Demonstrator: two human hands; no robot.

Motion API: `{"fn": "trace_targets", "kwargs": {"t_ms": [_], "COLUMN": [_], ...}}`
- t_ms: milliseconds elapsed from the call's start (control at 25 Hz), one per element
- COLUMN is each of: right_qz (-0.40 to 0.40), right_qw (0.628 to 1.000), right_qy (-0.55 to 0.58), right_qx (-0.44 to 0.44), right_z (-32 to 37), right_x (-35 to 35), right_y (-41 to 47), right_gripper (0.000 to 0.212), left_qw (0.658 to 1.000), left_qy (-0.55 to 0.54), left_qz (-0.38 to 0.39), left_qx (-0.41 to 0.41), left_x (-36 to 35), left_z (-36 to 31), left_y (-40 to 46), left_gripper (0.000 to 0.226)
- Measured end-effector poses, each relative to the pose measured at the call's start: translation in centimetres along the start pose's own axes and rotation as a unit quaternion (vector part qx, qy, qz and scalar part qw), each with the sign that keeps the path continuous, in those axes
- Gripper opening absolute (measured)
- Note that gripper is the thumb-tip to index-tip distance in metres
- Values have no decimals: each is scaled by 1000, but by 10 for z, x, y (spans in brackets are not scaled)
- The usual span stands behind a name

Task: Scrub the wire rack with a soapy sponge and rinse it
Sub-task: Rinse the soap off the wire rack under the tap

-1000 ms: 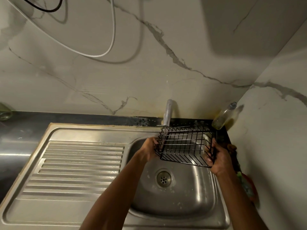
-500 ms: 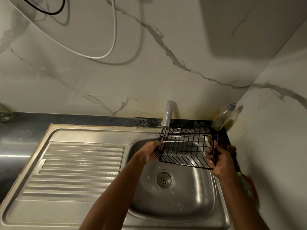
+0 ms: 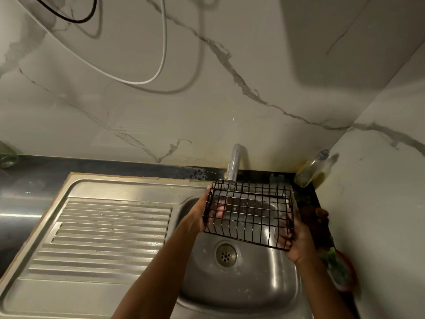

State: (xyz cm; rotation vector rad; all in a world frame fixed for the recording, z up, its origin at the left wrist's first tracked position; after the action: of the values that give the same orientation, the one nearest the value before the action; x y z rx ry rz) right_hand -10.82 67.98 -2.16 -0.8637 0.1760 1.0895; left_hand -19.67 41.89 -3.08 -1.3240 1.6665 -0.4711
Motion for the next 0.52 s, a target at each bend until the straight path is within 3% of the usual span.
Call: {"fn": "trace_targets", "kwargs": {"t_ms": [120, 200, 280, 400, 520], "right_qz": [-59, -55, -31, -3, 3], "right_qw": [994, 990, 988, 964, 935], "right_qy": [-96, -124, -142, -261, -350], "right_qx": [-6, -33, -45, -44, -58], "right_z": [-26, -41, -48, -45, -38], "right_x": [-2, -18, -45, -92, -136], "right_y": [15, 23, 31, 41, 53], "right_gripper": [38, 45, 52, 53, 40], "left_qw": [995, 989, 986, 984, 979], "left_qy": [10, 21, 14, -21, -56], "left_qz": [-97, -145, -166, -171, -181], "left_qx": [-18, -21, -21, -51, -73], "left_x": [32, 58, 78, 104, 124], "left_z": [-8, -14, -19, -22, -19], "left_y": [-10, -20, -41, -68, -83], "left_gripper": [75, 75, 70, 66, 64]}}
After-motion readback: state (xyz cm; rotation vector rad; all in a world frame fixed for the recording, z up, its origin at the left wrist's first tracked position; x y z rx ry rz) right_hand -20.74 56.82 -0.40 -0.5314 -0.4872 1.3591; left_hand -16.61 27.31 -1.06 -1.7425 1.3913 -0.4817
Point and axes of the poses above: each hand's wrist, its own y-axis towards the middle knuckle, its own x-axis out of the back of the hand, z = x × y, the point moved 6 cm from there along y, towards the middle knuckle, and after that the axes turned 5 degrees about x, right-handed, at the moved point
